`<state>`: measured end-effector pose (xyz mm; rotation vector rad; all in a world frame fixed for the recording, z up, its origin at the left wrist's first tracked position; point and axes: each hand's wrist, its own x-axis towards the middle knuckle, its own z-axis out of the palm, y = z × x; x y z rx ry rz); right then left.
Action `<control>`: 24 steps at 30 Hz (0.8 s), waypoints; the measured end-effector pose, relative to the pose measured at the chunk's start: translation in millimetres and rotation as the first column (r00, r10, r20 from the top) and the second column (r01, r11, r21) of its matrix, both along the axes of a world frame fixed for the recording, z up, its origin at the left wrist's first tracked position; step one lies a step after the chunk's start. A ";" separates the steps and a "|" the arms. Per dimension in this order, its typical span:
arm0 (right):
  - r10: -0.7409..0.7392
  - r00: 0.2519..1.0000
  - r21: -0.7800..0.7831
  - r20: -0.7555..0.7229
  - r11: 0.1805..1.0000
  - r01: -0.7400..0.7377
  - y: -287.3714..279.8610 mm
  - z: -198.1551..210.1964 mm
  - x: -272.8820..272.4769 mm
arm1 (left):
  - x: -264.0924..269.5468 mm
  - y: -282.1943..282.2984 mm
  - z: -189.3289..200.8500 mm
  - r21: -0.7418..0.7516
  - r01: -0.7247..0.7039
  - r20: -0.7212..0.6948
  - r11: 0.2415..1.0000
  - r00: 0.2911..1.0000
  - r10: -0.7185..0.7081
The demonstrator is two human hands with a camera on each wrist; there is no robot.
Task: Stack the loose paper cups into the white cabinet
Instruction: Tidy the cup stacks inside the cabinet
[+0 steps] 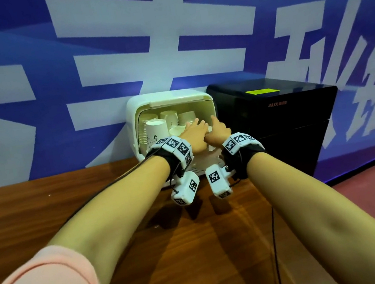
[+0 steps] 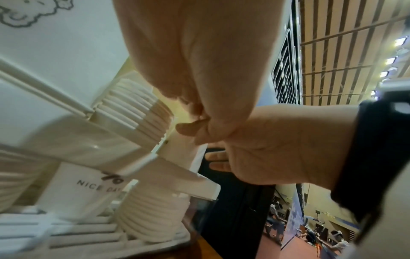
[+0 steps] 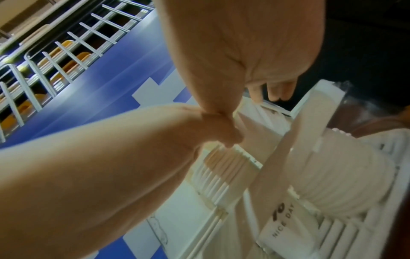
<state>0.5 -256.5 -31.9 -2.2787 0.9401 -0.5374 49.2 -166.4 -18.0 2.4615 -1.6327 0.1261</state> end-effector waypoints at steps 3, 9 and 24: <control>-0.033 0.988 -0.007 0.152 0.999 0.034 16.4 9.8 -11.0 | -1.5 13.9 3.2 -0.205 0.068 -0.084 0.976 0.993 -0.086; -0.012 0.963 -0.033 0.271 0.999 0.021 45.8 28.7 -20.4 | 1.6 61.6 12.7 -0.420 -0.067 -0.276 0.905 0.960 -0.057; 0.270 0.920 0.033 0.286 0.956 -0.290 207.6 24.1 54.5 | 48.7 287.3 15.2 -0.472 -0.400 -0.365 0.786 0.900 0.239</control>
